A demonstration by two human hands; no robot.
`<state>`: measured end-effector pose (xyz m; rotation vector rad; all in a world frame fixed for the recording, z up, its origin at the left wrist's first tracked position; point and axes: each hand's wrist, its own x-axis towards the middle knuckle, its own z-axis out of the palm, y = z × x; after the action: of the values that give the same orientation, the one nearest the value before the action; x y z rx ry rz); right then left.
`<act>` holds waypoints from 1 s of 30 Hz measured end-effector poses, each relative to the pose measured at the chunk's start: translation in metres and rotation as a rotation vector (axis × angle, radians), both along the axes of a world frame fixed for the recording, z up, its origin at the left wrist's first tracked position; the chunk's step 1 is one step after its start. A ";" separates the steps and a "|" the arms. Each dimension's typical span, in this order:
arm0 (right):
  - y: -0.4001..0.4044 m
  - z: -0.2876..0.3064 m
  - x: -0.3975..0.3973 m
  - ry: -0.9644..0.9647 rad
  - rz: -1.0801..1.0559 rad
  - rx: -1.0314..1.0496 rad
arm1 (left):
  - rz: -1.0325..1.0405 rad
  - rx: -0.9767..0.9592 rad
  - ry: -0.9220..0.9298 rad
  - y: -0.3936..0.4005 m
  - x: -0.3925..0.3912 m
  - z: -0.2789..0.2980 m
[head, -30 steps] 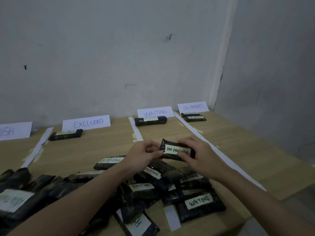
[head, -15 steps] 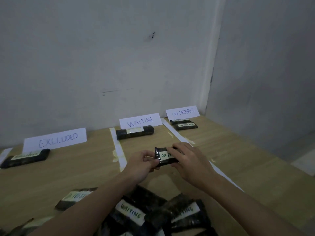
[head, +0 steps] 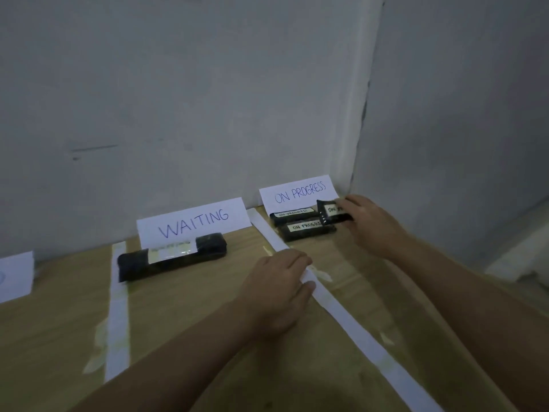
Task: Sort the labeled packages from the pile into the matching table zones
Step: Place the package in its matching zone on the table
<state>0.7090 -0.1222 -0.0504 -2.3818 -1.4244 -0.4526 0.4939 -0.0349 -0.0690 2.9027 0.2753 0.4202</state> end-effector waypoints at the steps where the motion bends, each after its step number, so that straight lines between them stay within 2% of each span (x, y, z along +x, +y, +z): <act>1: 0.008 -0.002 0.013 0.019 -0.010 -0.025 | -0.008 0.015 -0.001 0.003 0.006 -0.007; 7: 0.044 -0.019 0.068 0.159 0.009 -0.116 | -0.024 -0.115 -0.033 0.011 0.018 -0.029; 13: 0.061 -0.024 0.086 0.202 -0.005 -0.190 | -0.041 -0.126 -0.001 0.012 0.018 -0.033; 17: 0.059 -0.024 0.080 0.159 -0.027 -0.313 | -0.024 -0.156 0.017 0.009 0.018 -0.029; 20: 0.049 -0.023 0.063 0.117 -0.027 -0.254 | 0.009 -0.139 0.021 0.008 0.017 -0.026; 25: 0.014 -0.018 0.006 0.075 0.097 -0.039 | 0.015 0.017 0.043 0.006 -0.005 -0.016; 30: -0.035 0.004 -0.083 0.043 0.237 -0.016 | 0.002 0.064 0.110 -0.007 -0.067 0.008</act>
<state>0.6255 -0.1570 -0.0467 -2.1833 -1.6687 -0.3278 0.4267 -0.0421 -0.0608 2.9937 0.2861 0.2755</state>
